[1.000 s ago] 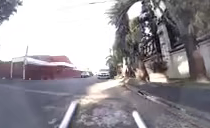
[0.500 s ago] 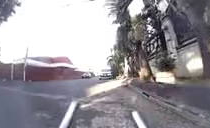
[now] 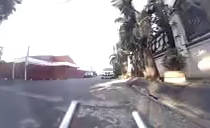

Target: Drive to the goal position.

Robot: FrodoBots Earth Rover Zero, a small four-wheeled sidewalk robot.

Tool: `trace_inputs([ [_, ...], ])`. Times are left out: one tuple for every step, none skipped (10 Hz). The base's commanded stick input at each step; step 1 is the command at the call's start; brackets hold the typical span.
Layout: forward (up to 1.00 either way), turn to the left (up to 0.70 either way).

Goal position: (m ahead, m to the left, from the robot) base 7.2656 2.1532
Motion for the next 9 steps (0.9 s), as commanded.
trace_inputs([
  [0.7, 0.0],
  [0.7, 0.0],
  [0.7, 0.0],
  [0.7, 0.0],
  [0.7, 0.0],
  [0.7, 0.0],
  [0.7, 0.0],
  [0.7, 0.0],
  [0.7, 0.0],
])
